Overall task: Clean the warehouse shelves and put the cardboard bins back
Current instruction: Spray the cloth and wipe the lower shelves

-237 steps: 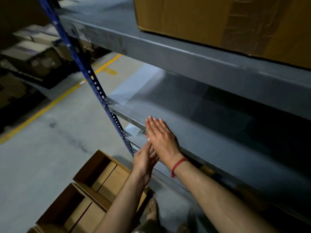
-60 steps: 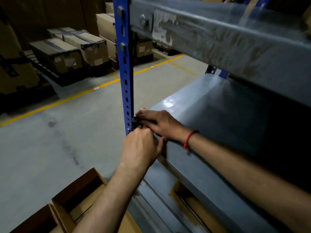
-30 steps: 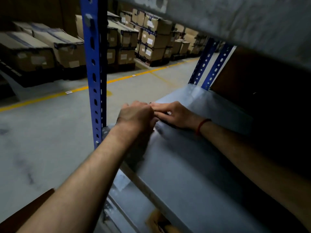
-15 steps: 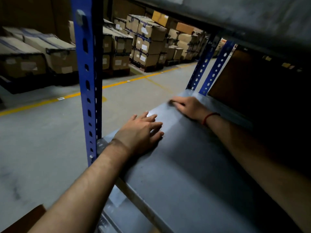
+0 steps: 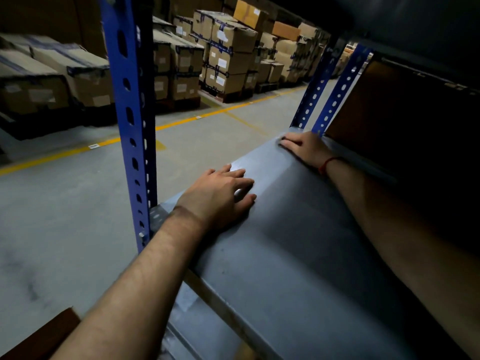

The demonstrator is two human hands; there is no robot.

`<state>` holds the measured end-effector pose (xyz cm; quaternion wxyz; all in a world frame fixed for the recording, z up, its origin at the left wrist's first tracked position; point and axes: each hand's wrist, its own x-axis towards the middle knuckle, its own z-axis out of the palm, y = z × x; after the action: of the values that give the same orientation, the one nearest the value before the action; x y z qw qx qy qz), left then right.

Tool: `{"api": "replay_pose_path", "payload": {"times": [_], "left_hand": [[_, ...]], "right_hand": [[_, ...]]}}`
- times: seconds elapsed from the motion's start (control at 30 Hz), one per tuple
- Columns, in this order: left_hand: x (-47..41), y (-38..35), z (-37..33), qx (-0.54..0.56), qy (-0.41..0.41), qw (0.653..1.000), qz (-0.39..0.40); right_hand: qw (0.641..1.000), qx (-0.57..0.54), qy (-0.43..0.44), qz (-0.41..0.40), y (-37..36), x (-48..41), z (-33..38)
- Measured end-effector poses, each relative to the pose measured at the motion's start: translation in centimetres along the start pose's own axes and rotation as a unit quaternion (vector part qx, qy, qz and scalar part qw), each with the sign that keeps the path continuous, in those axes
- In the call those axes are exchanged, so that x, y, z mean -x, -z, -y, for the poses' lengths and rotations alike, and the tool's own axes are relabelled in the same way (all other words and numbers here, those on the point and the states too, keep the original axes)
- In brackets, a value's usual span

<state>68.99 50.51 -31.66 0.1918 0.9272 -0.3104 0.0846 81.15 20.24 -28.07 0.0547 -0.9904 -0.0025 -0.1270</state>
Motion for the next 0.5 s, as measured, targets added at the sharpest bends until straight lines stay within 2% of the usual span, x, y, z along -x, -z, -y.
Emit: {"api": "replay_pose_path", "payload": {"times": [0.1, 0.13, 0.2, 0.27, 0.33, 0.43, 0.5], "left_hand": [[-0.1, -0.1, 0.0, -0.002, 0.016, 1.0, 0.009], [-0.1, -0.2, -0.1, -0.005, 0.016, 1.0, 0.009], [-0.2, -0.3, 0.0, 0.0, 0.02, 1.0, 0.004], [-0.3, -0.3, 0.1, 0.017, 0.018, 1.0, -0.004], [-0.3, -0.2, 0.0, 0.019, 0.012, 1.0, -0.011], [-0.5, 0.0, 0.0, 0.016, 0.017, 1.0, -0.001], [-0.3, -0.2, 0.1, 0.009, 0.015, 1.0, 0.004]], "right_hand": [[0.982, 0.062, -0.18, -0.013, 3.9, 4.3, -1.2], [0.979, 0.109, -0.169, -0.042, 5.1, 5.0, -0.5], [0.979, 0.094, -0.182, -0.005, 9.3, 8.9, 5.3], [0.98, 0.072, -0.183, 0.04, 8.2, 6.5, 5.8], [0.982, 0.109, -0.153, 0.016, 3.2, 1.9, 1.6], [0.998, 0.0, -0.04, 0.044, -0.8, -0.7, 4.2], [0.999, -0.039, 0.005, 0.032, 0.2, 0.8, 6.3]]}}
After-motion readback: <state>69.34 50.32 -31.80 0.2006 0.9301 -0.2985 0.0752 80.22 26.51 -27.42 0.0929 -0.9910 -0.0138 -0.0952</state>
